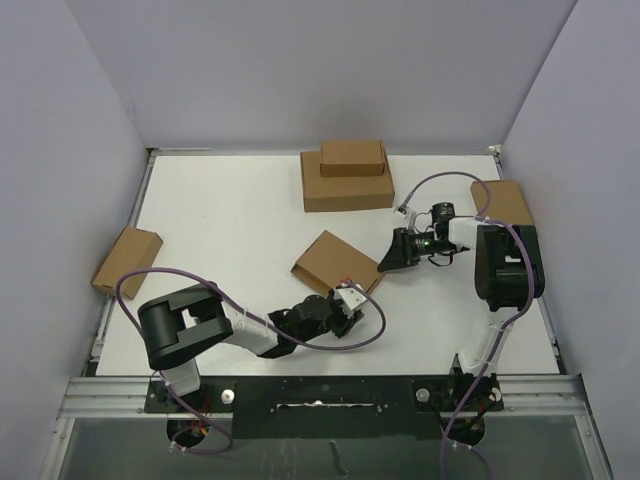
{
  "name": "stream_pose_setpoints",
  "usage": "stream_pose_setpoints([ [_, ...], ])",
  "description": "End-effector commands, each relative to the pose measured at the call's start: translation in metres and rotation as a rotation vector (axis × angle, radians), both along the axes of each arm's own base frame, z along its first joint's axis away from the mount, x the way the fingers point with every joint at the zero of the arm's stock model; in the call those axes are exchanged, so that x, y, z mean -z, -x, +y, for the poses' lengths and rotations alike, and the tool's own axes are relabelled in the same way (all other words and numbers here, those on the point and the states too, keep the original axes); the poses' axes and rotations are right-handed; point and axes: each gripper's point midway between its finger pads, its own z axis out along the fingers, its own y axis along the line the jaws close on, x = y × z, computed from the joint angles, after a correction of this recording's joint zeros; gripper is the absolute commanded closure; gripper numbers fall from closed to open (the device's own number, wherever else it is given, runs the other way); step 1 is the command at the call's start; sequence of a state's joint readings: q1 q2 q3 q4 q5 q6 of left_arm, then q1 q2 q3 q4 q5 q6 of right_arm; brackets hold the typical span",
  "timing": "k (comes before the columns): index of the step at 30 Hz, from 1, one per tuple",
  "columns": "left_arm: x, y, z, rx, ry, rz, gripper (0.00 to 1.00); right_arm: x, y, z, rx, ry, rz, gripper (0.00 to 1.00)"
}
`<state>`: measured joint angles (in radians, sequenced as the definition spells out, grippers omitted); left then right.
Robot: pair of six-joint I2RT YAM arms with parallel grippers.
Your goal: Fold the paper box
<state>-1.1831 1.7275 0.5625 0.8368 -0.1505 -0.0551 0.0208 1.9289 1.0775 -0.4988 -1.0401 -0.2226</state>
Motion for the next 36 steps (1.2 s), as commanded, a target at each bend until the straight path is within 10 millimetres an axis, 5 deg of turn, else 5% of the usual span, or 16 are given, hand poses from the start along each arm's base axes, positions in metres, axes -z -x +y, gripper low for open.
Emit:
stream_pose_setpoints([
  [1, -0.005, -0.008, -0.008, -0.036, 0.014, 0.001, 0.68, -0.009, -0.007, 0.005, -0.006, -0.036, -0.004, 0.65],
  [36, 0.011, -0.012, -0.003, -0.07, -0.03, 0.014, 0.75, -0.007, -0.005, 0.008, -0.012, -0.037, 0.012, 0.65],
])
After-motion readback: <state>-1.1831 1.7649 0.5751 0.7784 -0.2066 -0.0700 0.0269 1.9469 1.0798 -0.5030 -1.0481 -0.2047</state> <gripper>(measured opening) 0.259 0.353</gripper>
